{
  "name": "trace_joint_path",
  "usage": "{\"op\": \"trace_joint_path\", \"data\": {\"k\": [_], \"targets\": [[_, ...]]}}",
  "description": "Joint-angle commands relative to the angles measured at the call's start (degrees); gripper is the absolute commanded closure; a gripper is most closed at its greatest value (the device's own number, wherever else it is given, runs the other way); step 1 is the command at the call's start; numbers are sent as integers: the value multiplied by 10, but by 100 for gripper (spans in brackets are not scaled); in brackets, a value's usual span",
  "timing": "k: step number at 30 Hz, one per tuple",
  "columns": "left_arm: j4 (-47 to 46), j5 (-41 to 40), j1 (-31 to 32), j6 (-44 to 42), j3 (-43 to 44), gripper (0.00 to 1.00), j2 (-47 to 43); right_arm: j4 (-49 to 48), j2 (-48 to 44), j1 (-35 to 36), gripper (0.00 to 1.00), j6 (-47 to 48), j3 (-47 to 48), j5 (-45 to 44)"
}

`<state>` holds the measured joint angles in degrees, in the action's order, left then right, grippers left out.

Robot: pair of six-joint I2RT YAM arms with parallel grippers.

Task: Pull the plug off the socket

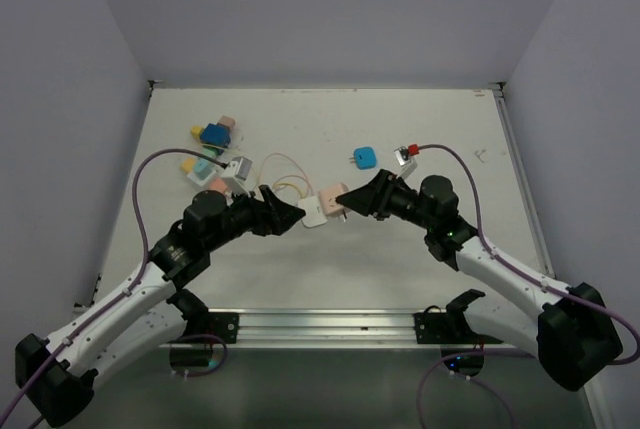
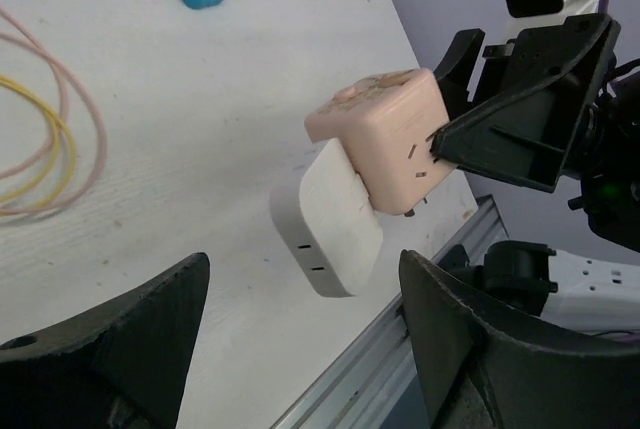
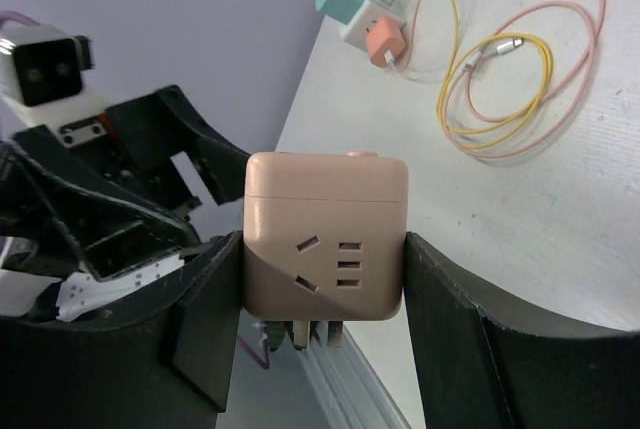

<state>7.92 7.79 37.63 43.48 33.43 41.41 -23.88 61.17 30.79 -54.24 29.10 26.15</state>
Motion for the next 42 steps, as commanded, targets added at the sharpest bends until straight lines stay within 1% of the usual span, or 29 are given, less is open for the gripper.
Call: {"op": "trace_joint_path", "data": {"k": [1,2,5,8,9,10,11,14,21,23,27,30,33,38,39,42], "targets": [[-138,66,-1,84,-41,21,9,-78,-43,-2,100,-36,-20,-36],[-170,74,0,89,-46,22,23,-83,-55,-2,100,-44,-30,-40],[-229,99,1,101,-63,26,47,-92,-68,-2,100,-51,-40,-42],[-283,108,1,110,-79,34,60,-98,-80,-3,100,-61,-48,-39],[-294,112,0,111,-86,41,63,-110,-85,-3,100,-65,-51,-39],[-313,114,0,112,-90,45,65,-115,-87,-3,100,-69,-58,-40],[-323,117,0,113,-97,55,69,-120,-89,-2,100,-75,-60,-38],[-355,126,0,116,-113,66,70,-147,-90,-5,100,-90,-71,-31],[-396,135,1,129,-144,74,71,-208,-93,-8,100,-111,-84,-25],[-420,137,0,142,-158,75,76,-212,-95,-10,100,-110,-84,-24],[-477,145,1,185,-187,78,90,-244,-105,-11,100,-106,-98,-37],[-536,151,1,242,-209,81,112,-241,-117,-12,100,-71,-100,-47],[-573,153,1,267,-220,81,123,-244,-121,-12,100,-67,-100,-53],[-615,155,1,252,-225,81,150,-288,-99,-13,100,-111,-92,-32],[-626,158,0,248,-227,81,156,-309,-91,-12,100,-118,-92,-29],[-699,169,1,252,-237,81,185,-333,-85,-12,100,-141,-92,-26]]}}
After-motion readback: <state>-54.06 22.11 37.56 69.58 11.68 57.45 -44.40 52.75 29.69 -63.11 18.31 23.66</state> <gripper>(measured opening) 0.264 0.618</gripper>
